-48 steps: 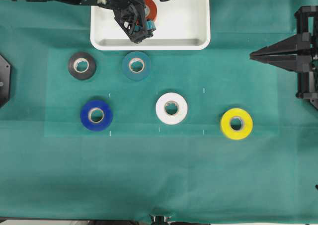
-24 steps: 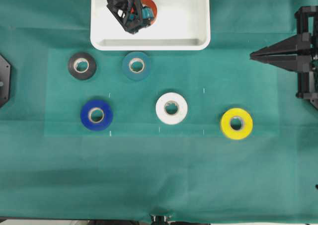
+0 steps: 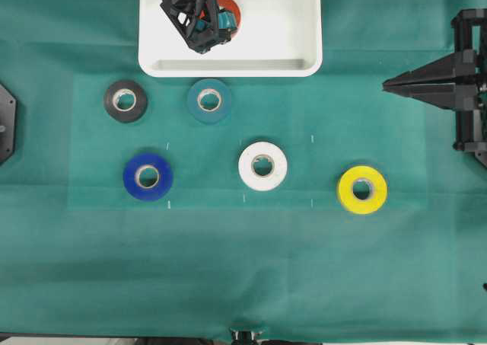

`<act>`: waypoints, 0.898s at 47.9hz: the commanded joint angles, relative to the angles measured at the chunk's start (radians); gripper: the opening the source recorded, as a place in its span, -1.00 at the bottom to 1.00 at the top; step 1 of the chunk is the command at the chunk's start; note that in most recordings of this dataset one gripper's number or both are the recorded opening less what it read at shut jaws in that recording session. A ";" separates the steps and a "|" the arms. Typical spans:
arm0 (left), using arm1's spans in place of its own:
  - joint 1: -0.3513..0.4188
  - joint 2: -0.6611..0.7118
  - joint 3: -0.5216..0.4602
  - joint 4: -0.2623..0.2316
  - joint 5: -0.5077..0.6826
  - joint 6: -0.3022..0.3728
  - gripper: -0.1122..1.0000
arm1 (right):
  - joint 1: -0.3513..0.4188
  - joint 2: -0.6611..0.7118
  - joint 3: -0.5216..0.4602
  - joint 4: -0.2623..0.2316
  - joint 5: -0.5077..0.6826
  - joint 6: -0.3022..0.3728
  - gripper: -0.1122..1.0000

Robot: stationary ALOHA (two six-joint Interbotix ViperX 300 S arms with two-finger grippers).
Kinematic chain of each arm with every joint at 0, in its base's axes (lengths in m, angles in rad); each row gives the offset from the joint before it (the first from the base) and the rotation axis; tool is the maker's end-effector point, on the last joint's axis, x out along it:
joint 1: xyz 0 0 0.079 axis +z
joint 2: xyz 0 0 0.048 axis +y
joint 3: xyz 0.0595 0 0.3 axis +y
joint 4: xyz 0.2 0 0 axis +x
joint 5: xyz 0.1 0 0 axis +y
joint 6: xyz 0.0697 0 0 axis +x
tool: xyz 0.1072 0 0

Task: Pick up the tape from a random location and place it into the white case.
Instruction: 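Raise the open left gripper up away from the tray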

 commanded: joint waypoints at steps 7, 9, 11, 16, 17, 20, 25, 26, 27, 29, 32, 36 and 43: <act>-0.003 -0.081 -0.025 -0.002 0.005 0.000 0.97 | -0.002 0.006 -0.031 0.000 -0.002 -0.002 -0.80; -0.002 -0.091 -0.025 0.000 0.008 -0.002 0.97 | -0.002 0.006 -0.029 0.000 -0.002 -0.002 -0.80; -0.002 -0.100 -0.025 -0.002 0.012 -0.002 0.97 | -0.003 0.006 -0.029 0.000 -0.002 -0.002 -0.80; -0.003 -0.118 -0.020 0.000 0.028 -0.002 0.97 | -0.002 0.006 -0.031 0.000 -0.002 -0.002 -0.80; -0.003 -0.121 -0.018 0.000 0.029 -0.002 0.97 | -0.002 0.006 -0.031 0.000 -0.002 -0.002 -0.80; -0.003 -0.135 -0.014 -0.002 0.031 -0.002 0.97 | -0.002 0.006 -0.029 0.000 -0.002 -0.002 -0.80; -0.002 -0.150 -0.003 -0.002 0.031 -0.002 0.97 | -0.002 0.006 -0.031 0.000 -0.002 -0.002 -0.80; -0.003 -0.152 -0.002 -0.002 0.031 -0.002 0.97 | -0.002 0.006 -0.031 0.000 -0.002 -0.002 -0.80; -0.003 -0.153 0.000 -0.002 0.031 -0.002 0.97 | -0.002 0.006 -0.031 0.000 -0.002 -0.002 -0.80; -0.002 -0.155 0.003 0.000 0.031 -0.002 0.97 | -0.002 0.006 -0.032 0.000 -0.002 -0.002 -0.80; -0.003 -0.156 0.005 0.000 0.031 -0.002 0.96 | -0.002 0.006 -0.031 0.000 -0.002 -0.002 -0.80; -0.005 -0.156 0.005 0.000 0.031 -0.002 0.96 | -0.002 0.006 -0.031 0.000 -0.002 0.000 -0.80; -0.009 -0.158 0.006 0.000 0.029 -0.002 0.96 | -0.002 0.006 -0.031 0.000 -0.002 0.002 -0.80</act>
